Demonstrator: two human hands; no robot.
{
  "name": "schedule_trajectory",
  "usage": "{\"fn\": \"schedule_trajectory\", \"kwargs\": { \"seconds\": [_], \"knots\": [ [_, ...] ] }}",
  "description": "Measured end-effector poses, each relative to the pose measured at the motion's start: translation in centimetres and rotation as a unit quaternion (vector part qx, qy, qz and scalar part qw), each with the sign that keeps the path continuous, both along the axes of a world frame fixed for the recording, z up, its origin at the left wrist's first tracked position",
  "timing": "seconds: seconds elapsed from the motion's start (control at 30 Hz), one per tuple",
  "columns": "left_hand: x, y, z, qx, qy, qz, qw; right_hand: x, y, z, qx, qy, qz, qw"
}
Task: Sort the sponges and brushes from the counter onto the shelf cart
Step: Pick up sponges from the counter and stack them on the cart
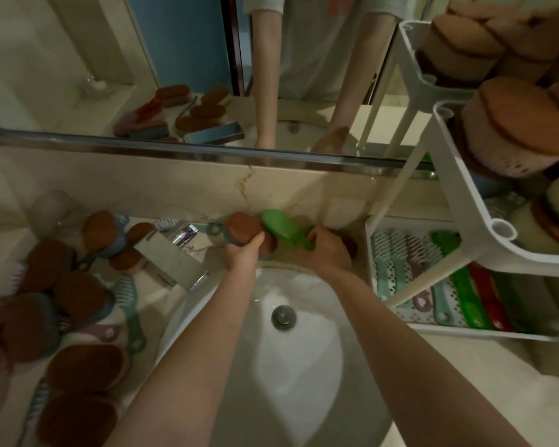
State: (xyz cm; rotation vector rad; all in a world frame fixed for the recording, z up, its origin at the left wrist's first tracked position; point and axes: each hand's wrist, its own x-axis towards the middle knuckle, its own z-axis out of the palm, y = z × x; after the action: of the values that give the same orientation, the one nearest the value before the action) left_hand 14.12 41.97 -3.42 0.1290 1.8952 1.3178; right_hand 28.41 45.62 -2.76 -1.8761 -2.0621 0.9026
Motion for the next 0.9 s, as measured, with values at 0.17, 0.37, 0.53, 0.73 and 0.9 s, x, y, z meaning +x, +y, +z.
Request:
{"fn": "schedule_trajectory", "kwargs": {
  "seconds": [0.17, 0.37, 0.53, 0.73, 0.9],
  "knots": [
    [0.5, -3.7, 2.1, 0.087, -0.087, -0.019, 0.992, -0.5, -2.9, 1.5, -0.082, 0.169, -0.105, 0.977],
    [-0.4, -6.9, 5.2, 0.193, -0.227, -0.128, 0.946, -0.2, -6.9, 3.6, -0.067, 0.213, -0.047, 0.974],
    [-1.6, -9.0, 7.7, 0.209, -0.234, -0.162, 0.936, -1.1, -10.6, 5.5, -0.074, 0.213, 0.002, 0.974],
    [-4.3, -11.9, 9.8, 0.231, -0.216, -0.128, 0.940, -0.9, -14.9, 6.7, -0.111, 0.264, -0.040, 0.957],
    [-4.7, -13.7, 10.5, 0.237, -0.212, -0.155, 0.935, 0.9, -17.4, 6.7, -0.153, 0.283, -0.061, 0.945]
  ]
}}
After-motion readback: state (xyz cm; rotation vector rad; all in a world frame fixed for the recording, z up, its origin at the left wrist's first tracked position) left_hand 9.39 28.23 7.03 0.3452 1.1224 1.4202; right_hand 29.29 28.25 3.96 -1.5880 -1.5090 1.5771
